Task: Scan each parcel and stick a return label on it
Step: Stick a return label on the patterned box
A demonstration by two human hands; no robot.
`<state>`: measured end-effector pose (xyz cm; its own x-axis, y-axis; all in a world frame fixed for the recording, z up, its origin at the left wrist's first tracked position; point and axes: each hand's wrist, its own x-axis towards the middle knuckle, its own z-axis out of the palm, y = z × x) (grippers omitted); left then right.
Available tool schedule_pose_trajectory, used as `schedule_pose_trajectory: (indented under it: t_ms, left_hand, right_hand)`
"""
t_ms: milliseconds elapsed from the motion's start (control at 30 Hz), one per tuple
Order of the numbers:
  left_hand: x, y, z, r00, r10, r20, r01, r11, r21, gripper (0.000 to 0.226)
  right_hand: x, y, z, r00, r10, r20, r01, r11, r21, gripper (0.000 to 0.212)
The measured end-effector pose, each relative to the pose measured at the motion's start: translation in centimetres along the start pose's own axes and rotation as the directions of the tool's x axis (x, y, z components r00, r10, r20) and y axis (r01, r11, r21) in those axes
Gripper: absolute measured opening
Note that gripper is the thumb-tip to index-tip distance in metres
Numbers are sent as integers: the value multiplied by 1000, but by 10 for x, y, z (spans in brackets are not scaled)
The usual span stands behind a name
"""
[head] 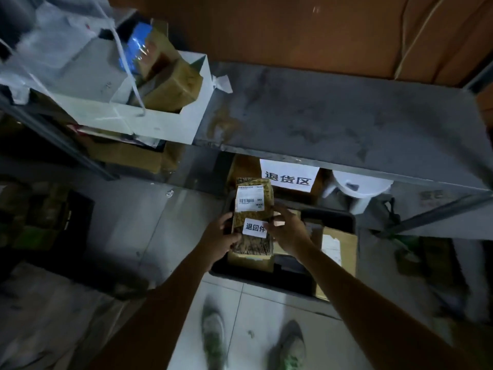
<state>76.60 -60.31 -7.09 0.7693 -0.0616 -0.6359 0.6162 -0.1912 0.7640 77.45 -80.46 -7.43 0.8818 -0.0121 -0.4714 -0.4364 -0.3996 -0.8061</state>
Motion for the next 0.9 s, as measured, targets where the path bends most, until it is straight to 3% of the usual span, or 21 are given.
schedule_pose_trajectory:
  t_ms: [133,367,500,733,900]
  left_hand:
    - [87,-48,-15,999,-54,7,54,998,-14,45]
    - [204,-115,-50,997,-66,40,64,997,50,51]
    - [238,-140,-63,995,-89,40,84,992,99,63]
    - [265,-166,-58,996,-89,28,86,992,95,65]
    - [269,-166,-60,996,-83,15,77,974,215,63]
  right_hand:
    - [73,45,47,994,110,-14,-109,993,32,49]
    - [175,114,126,983,182,-5,-181,981,64,46]
    - [206,143,154,976,220,1,-219,975,42,50]
    - [227,168,166,967,250,-41,-247,967,56,58]
    - [228,161,154,975,222,-18,-222,973,-64,57]
